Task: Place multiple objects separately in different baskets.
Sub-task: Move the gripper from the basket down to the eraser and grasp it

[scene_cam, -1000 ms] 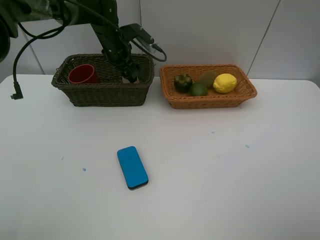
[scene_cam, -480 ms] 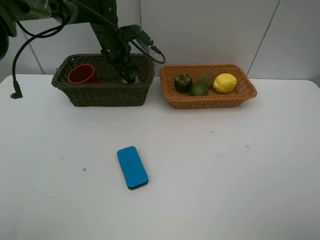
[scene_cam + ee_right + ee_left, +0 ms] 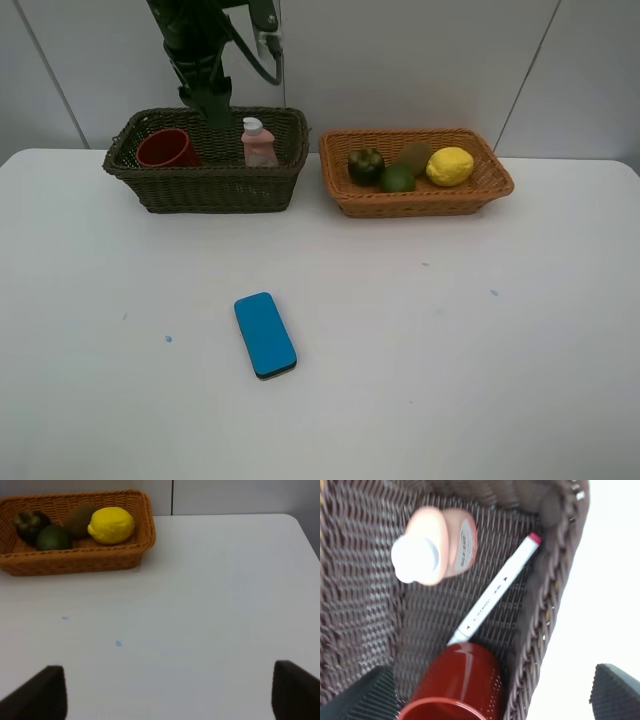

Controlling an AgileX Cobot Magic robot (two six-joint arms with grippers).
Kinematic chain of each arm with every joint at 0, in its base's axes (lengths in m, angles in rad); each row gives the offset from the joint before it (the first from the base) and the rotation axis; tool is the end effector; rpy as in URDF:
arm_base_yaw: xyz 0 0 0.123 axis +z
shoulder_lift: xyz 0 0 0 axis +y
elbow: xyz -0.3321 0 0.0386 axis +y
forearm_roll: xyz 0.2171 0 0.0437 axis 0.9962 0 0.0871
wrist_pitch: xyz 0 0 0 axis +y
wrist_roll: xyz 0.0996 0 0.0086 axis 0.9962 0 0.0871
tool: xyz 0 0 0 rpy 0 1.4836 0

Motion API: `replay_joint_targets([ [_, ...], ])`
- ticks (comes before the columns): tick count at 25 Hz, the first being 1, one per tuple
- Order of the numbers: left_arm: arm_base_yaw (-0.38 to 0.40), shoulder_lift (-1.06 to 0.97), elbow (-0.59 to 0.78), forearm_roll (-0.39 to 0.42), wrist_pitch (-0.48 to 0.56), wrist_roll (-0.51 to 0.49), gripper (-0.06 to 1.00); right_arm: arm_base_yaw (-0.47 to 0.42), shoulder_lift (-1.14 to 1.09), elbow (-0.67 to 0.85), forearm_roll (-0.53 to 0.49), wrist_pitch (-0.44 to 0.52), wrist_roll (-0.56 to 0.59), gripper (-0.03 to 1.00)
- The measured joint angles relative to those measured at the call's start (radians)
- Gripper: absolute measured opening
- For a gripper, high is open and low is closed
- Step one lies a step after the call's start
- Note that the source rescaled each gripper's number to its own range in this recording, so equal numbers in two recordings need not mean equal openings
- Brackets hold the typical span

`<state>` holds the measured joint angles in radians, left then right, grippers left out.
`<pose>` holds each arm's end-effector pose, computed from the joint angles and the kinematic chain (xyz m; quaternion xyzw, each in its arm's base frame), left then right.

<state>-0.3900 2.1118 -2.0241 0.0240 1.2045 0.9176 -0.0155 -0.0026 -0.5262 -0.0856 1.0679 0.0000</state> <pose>0.4262 -0.1728 0.3189 0.5998 0.7792 0.0588 0.1725 -0.0772 -0.0063 0.2645 0.0090 0.8467 -0.0468 0.5299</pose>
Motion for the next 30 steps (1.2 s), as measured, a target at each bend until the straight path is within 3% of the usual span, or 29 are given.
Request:
replay_joint_targets([
  [3, -0.005, -0.054, 0.000, -0.058, 0.002, 0.021, 1.00, 0.000, 0.000, 0.000, 0.000, 0.000, 0.000, 0.87],
  [8, -0.065, -0.111, 0.000, -0.082, 0.002, 0.033, 1.00, 0.000, 0.000, 0.000, 0.000, 0.000, 0.000, 0.87],
  [11, -0.119, -0.124, 0.000, -0.088, 0.002, -0.034, 1.00, 0.000, 0.000, 0.000, 0.000, 0.000, 0.000, 0.87],
  [14, -0.163, -0.125, 0.000, -0.087, 0.004, -0.251, 1.00, 0.000, 0.000, 0.000, 0.000, 0.000, 0.000, 0.87],
  [20, -0.228, -0.128, 0.020, -0.076, 0.010, -0.918, 1.00, 0.000, 0.000, 0.000, 0.000, 0.000, 0.000, 0.87],
  [26, -0.292, -0.140, 0.205, -0.076, 0.012, -1.206, 1.00, 0.000, 0.000, 0.000, 0.000, 0.000, 0.000, 0.87],
  [30, -0.311, -0.153, 0.347, -0.088, 0.014, -1.462, 1.00, 0.000, 0.000, 0.000, 0.000, 0.000, 0.000, 0.87],
])
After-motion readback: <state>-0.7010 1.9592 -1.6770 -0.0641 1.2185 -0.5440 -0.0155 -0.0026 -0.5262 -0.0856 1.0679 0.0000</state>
